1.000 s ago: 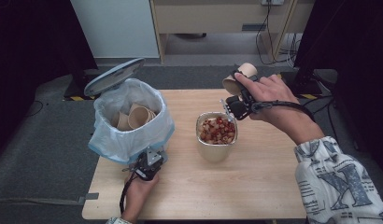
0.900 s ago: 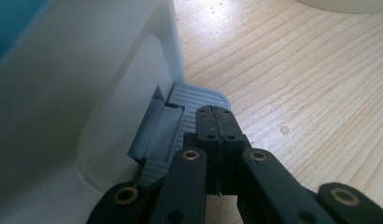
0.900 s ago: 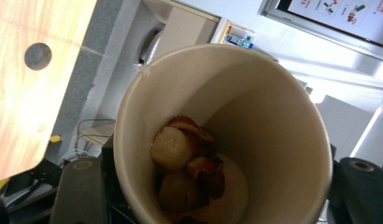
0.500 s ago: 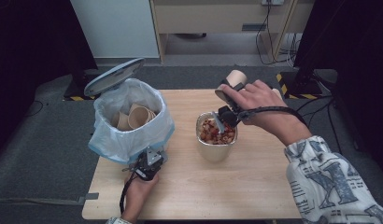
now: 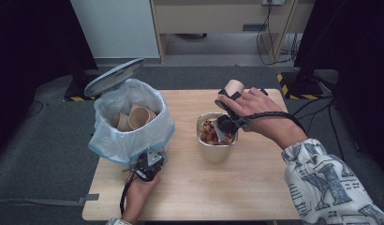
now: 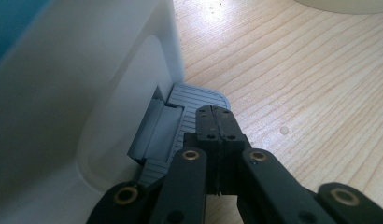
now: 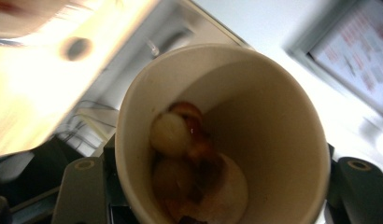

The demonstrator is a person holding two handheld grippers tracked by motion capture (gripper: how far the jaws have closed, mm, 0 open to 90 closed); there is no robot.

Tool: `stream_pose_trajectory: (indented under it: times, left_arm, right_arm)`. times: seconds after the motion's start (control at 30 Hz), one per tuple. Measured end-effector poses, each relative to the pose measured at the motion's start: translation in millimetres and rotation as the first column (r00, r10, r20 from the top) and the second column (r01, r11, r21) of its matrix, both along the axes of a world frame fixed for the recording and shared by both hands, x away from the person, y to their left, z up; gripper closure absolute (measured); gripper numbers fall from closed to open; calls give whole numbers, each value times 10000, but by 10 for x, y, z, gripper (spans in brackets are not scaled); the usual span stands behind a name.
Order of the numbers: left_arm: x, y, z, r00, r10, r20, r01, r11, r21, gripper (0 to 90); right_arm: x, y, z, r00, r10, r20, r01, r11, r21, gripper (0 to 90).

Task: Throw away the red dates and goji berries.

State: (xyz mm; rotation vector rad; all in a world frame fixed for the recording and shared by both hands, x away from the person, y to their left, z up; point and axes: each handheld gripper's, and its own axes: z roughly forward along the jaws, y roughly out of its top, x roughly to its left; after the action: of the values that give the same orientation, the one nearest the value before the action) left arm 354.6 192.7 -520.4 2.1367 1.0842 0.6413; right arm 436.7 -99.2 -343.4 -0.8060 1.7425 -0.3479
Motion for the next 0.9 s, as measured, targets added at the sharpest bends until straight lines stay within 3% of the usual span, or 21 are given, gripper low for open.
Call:
stream_pose_trajectory:
  times: [0.03, 0.1, 0.13, 0.17, 0.27, 0.37, 0.5, 0.67, 0.83, 0.87, 0.9]
  left_arm:
    - [1, 0, 0, 10000, 5, -3, -5, 10000, -11, 894]
    - [-1, -1, 0, 10000, -3, 0, 3, 10000, 9, 894]
    - [-2, -2, 0, 10000, -4, 5, 4, 10000, 26, 894]
    - [-2, -2, 0, 10000, 2, 2, -2, 10000, 17, 894]
    - [0, 0, 0, 10000, -4, 1, 4, 10000, 8, 894]
    - [-3, -3, 0, 10000, 9, 5, -9, 10000, 21, 894]
    - [-2, -2, 0, 10000, 7, -4, -7, 10000, 6, 894]
    - [-1, -1, 0, 10000, 2, -2, -2, 10000, -3, 894]
    - [-3, -3, 0, 10000, 7, -2, -7, 10000, 14, 894]
    - [-3, -4, -1, 10000, 11, 8, -11, 10000, 17, 894]
    - [-3, -5, 0, 10000, 6, -3, -6, 10000, 31, 894]
  right_arm:
    - [45, -9, 57, 9996, -245, 104, 235, 9963, 824, 344]
    - [56, -12, 70, 9996, -246, 138, 230, 9938, 1091, 344]
    - [51, -16, 38, 9998, -213, 54, 209, 9974, 696, 344]
    - [51, -16, 38, 9997, -228, 80, 223, 9977, 639, 344]
    - [60, -35, 150, 9993, -274, 256, 238, 9909, 1326, 344]
    - [48, -34, 141, 9993, -292, 216, 269, 9948, 983, 344]
    - [58, -33, 135, 9994, -293, 167, 270, 9920, 1231, 343]
    - [64, -42, 131, 9993, -281, 239, 252, 9932, 1138, 342]
    - [48, -51, 257, 9991, -336, 253, 282, 9817, 1885, 342]
    - [49, -50, 287, 9988, -382, 315, 309, 9777, 2078, 342]
    - [60, -44, 315, 9975, -529, 477, 391, 9667, 2530, 343]
